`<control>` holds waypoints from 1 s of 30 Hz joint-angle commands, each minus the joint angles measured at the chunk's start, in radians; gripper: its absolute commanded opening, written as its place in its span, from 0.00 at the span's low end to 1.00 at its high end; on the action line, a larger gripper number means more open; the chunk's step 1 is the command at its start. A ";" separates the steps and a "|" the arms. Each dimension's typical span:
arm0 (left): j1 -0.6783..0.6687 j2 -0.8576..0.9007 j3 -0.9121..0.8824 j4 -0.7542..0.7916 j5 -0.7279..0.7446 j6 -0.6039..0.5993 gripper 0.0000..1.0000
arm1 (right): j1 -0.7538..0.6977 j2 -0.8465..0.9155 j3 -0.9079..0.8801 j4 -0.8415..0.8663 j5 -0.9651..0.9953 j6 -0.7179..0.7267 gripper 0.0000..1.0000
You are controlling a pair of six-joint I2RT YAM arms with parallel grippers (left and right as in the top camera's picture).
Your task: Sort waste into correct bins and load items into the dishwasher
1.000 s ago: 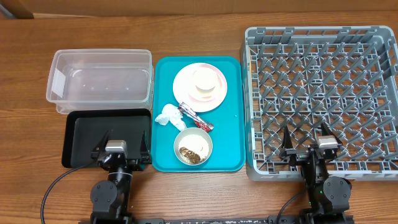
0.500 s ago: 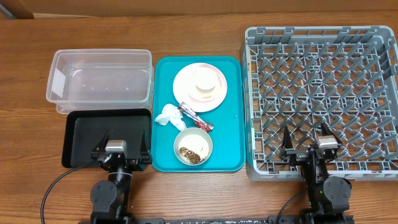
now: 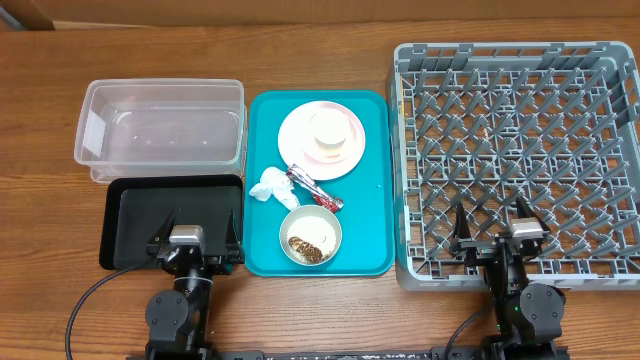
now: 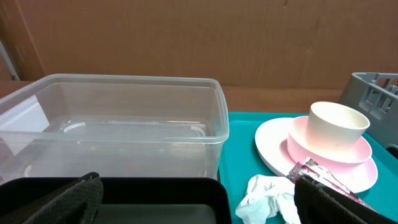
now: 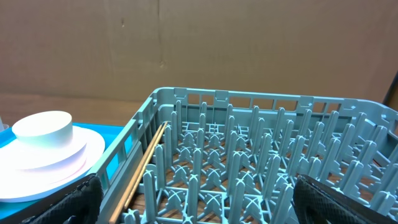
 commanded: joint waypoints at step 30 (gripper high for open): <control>0.010 0.128 0.445 -0.248 0.228 -0.131 1.00 | 0.006 -0.012 -0.011 0.005 -0.002 0.000 1.00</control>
